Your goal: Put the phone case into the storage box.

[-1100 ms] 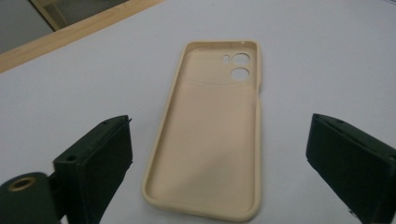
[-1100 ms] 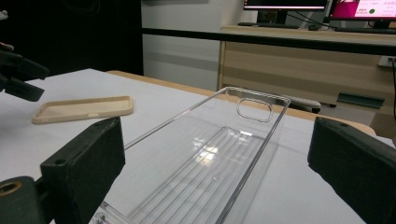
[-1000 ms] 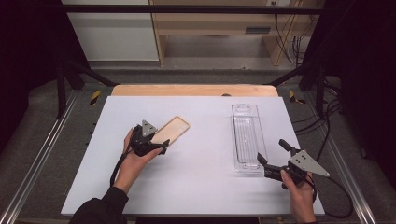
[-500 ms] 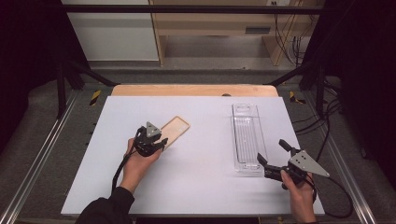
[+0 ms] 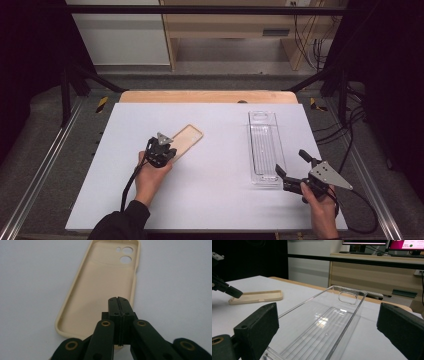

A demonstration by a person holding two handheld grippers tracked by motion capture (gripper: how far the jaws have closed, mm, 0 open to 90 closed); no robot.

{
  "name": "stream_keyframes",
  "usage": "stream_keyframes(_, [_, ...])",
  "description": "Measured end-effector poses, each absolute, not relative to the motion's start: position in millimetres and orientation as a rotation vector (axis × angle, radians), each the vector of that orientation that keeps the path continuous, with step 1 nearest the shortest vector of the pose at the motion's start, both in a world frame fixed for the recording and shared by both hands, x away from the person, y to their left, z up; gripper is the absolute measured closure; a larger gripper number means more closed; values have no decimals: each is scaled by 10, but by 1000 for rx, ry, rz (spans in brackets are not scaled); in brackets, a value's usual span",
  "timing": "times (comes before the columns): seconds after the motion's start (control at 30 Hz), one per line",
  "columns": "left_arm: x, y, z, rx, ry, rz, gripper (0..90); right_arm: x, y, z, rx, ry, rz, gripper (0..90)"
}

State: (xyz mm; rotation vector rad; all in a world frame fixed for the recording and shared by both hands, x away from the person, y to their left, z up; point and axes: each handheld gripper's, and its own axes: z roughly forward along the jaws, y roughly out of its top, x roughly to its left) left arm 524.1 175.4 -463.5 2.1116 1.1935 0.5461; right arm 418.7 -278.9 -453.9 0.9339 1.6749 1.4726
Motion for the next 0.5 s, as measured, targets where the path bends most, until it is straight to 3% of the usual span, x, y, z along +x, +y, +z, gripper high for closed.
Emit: stream_keyframes(0.5, [5040, 1868, -4725, 2106, 1236, 464, 900, 4184, -2797, -4540, 937, 1675, 1470, 45])
